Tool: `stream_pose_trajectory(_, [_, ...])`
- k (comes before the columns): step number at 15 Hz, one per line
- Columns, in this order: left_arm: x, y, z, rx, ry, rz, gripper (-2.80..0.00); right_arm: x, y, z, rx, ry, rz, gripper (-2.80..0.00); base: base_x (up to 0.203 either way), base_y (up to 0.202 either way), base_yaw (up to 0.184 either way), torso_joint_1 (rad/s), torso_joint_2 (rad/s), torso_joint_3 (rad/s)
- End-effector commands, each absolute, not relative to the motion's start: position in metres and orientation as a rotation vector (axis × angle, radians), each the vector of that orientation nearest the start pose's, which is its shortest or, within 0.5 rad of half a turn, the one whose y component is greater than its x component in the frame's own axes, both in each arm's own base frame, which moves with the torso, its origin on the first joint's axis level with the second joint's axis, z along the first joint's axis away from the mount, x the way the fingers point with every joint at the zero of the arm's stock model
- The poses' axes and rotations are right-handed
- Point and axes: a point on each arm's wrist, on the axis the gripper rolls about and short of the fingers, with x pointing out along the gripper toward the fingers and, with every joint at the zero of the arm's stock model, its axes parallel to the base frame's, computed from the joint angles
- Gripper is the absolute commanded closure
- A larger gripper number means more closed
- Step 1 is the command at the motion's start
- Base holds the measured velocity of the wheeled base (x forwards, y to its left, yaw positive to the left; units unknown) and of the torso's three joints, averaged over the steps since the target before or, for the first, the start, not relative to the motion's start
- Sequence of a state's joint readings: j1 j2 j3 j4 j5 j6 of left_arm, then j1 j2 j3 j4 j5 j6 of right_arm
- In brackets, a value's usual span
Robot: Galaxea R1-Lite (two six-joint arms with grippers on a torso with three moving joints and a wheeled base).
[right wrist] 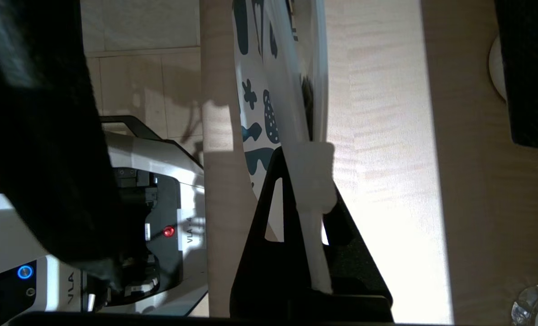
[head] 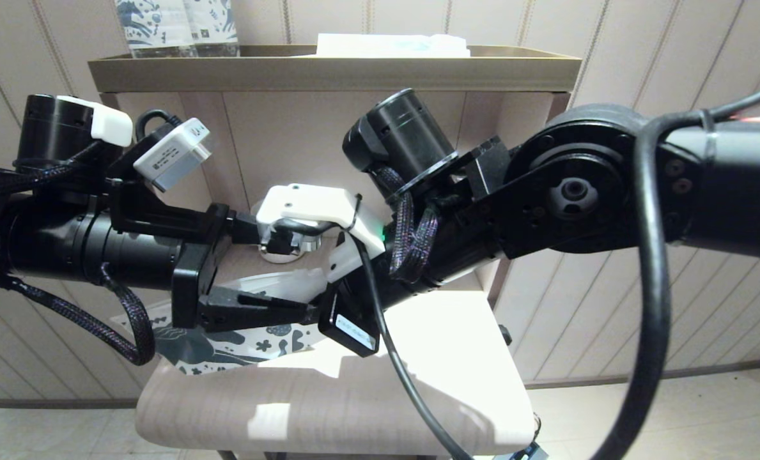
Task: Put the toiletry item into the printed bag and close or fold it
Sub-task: Close the strorage bag and place it on the desk
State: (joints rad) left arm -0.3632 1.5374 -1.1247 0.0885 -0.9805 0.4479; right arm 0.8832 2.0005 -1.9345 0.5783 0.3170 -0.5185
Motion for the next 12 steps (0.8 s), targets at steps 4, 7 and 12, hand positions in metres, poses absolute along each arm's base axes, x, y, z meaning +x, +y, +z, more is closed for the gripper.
stream_pose_trajectory(4, [0.2379, -0.1106, 0.2545, 0.207, 0.209, -1.401, -2.80, 0.2421, 0.3024, 0.2725, -0.632, 0.353, 1.308, 0.00, 0.000, 0.000, 0.000, 0.000, 0.00, 0.000])
stream_pose_trajectory(7, [0.2384, -0.1109, 0.2542, 0.206, 0.210, -1.402, 0.00, 0.2424, 0.3028, 0.2725, -0.631, 0.352, 1.308, 0.00, 0.000, 0.000, 0.000, 0.000, 0.00, 0.000])
stream_pose_trajectory(12, [0.2388, -0.1119, 0.2523, 0.202, 0.220, -1.408, 0.00, 0.2426, 0.3020, 0.2742, -0.629, 0.343, 1.305, 0.00, 0.000, 0.000, 0.000, 0.000, 0.00, 0.000])
